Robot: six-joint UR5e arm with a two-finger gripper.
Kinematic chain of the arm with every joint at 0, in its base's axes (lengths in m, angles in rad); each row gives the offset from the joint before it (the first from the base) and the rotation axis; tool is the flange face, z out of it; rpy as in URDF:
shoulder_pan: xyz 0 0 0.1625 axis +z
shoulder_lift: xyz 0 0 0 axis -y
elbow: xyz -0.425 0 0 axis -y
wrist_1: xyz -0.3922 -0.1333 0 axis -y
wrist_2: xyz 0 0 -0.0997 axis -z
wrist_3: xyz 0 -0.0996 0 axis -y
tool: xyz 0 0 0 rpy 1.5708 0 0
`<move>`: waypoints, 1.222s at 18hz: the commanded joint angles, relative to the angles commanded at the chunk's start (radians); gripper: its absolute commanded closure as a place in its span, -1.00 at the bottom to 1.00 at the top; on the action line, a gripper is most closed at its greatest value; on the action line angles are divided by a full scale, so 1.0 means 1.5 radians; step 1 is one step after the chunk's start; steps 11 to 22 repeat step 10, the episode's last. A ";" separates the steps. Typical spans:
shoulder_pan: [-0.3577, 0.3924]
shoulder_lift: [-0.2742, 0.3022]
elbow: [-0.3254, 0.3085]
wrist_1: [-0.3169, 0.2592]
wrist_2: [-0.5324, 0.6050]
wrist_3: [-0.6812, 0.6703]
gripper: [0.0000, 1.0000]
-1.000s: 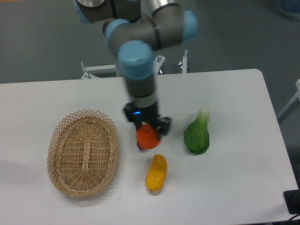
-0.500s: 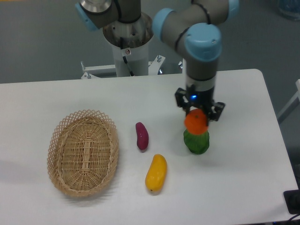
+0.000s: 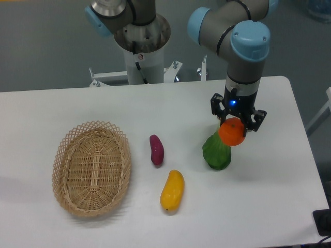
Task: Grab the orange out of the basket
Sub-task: 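Raise the held orange above the green bok choy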
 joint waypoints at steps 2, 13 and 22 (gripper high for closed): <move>-0.001 -0.001 0.000 0.002 -0.001 -0.001 -0.07; -0.001 0.001 -0.002 0.005 -0.003 -0.002 -0.07; -0.001 0.001 -0.002 0.005 -0.003 -0.002 -0.07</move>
